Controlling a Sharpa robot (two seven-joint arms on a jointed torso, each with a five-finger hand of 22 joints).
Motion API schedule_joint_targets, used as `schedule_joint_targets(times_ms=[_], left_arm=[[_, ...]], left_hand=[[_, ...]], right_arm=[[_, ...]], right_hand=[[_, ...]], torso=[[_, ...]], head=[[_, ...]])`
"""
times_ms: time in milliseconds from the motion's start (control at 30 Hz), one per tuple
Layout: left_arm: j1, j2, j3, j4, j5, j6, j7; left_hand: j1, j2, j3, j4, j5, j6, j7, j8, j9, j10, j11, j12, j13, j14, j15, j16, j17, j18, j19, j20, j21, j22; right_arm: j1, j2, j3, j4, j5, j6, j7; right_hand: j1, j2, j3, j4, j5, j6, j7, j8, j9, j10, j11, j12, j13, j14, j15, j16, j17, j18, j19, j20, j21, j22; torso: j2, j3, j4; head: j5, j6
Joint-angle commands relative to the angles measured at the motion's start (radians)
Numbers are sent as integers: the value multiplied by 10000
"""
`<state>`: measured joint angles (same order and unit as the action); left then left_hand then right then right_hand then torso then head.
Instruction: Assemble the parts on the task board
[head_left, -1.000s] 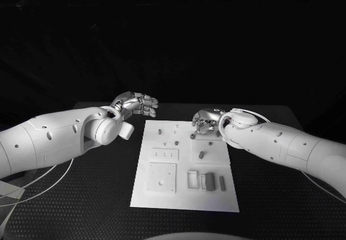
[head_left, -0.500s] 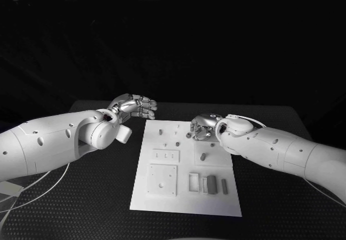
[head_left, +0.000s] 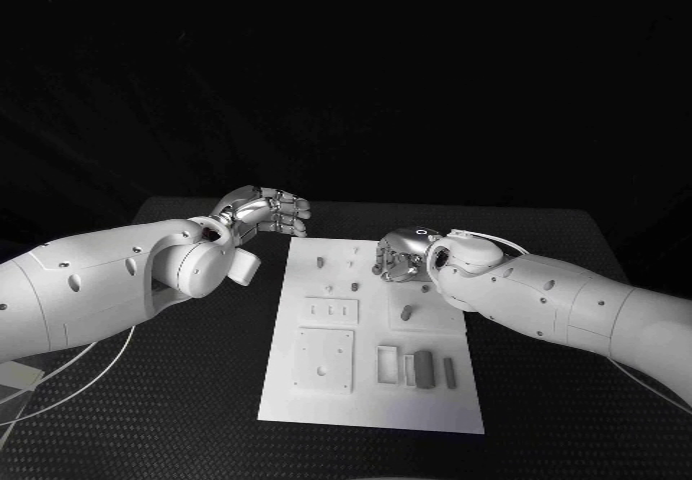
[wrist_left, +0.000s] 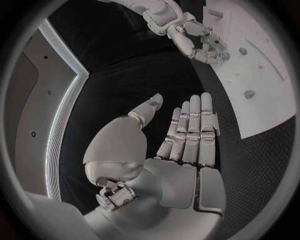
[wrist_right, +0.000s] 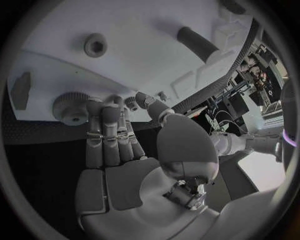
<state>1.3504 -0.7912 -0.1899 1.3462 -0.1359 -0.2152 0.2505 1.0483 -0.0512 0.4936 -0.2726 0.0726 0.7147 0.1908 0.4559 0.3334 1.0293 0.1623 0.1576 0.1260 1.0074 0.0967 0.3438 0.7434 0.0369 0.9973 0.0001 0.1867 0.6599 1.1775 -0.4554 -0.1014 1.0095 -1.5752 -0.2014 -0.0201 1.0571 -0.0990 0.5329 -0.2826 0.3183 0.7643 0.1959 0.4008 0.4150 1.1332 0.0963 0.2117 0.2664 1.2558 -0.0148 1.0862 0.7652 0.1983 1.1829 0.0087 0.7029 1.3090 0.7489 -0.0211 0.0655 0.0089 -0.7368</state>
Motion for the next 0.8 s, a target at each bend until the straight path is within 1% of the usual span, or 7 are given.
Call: schedule_joint_targets(times_ms=[33,133,333,400,500,600,800], left_arm=[[15,18,9,-6,-49,48,57],[15,9,9,-8,-49,60,41],[15,20,9,-12,-49,72,35],[16,20,9,-12,-49,71,33],[16,20,10,-12,-49,69,30],[16,31,10,-24,-49,71,34],[16,26,10,-31,-49,81,28]], left_hand=[[-118,-16,-19,-32,-48,56,213,-70,0,69,25,-41,-3,-6,-18,-36,14,115,-14,-44,-32,14],[-121,-17,-19,-31,-48,54,213,-73,0,68,26,-44,-3,-6,-19,-38,17,115,-13,-45,-33,15],[-128,-18,-19,-28,-50,54,214,-75,0,69,26,-48,-3,-5,-19,-40,22,114,-12,-46,-35,16],[-130,-18,-19,-28,-50,54,214,-76,0,70,26,-50,-3,-5,-19,-41,24,114,-12,-46,-35,17],[-131,-18,-18,-28,-50,54,214,-77,0,70,26,-52,-3,-4,-20,-43,28,114,-11,-47,-36,18],[-134,-19,-18,-27,-51,53,215,-80,0,70,26,-55,-3,-4,-20,-45,31,114,-11,-48,-37,18],[-137,-17,-16,-26,-51,51,216,-83,0,72,26,-59,-3,-3,-21,-48,37,114,-10,-49,-39,20]], right_arm=[[-47,20,-29,17,-226,-111,-153],[-47,61,-29,25,-230,-247,-210],[-47,159,-28,-28,-259,-199,-215],[-47,196,-28,-42,-264,-206,-214],[-48,257,-28,-72,-274,-172,-202],[-64,287,-28,-92,-281,-141,-195],[-76,275,-29,-85,-419,-58,-236]], right_hand=[[-51,-33,16,31,36,51,-3,10,18,58,-29,-72,-25,0,-45,48,-19,635,-26,-55,24,238],[-62,-51,17,34,36,46,-1,3,20,53,-28,-75,-12,-2,-45,55,-24,635,-29,-57,37,237],[-101,-76,28,67,37,14,9,-31,24,48,-26,-82,41,18,-43,97,-40,635,-19,-68,93,234],[-106,-73,38,75,37,1,12,-45,25,47,-25,-84,64,34,-42,117,-47,635,-10,-77,118,234],[-102,-64,50,78,38,5,11,-47,30,50,-26,-84,84,45,-43,133,-53,635,-4,-86,139,233],[-99,-45,66,81,38,23,5,-45,41,64,-31,-78,116,62,-47,156,-62,635,5,-97,172,233],[-59,34,122,43,37,179,-52,9,97,174,-82,-31,244,118,-95,258,-84,635,36,-140,298,235]], torso=[[54,14,8],[83,18,15],[108,23,29],[119,24,26],[143,34,20],[155,38,26],[160,32,31]], head=[[-24,67],[-28,107],[-49,144],[-50,143],[-36,156],[-32,160],[-25,153]])
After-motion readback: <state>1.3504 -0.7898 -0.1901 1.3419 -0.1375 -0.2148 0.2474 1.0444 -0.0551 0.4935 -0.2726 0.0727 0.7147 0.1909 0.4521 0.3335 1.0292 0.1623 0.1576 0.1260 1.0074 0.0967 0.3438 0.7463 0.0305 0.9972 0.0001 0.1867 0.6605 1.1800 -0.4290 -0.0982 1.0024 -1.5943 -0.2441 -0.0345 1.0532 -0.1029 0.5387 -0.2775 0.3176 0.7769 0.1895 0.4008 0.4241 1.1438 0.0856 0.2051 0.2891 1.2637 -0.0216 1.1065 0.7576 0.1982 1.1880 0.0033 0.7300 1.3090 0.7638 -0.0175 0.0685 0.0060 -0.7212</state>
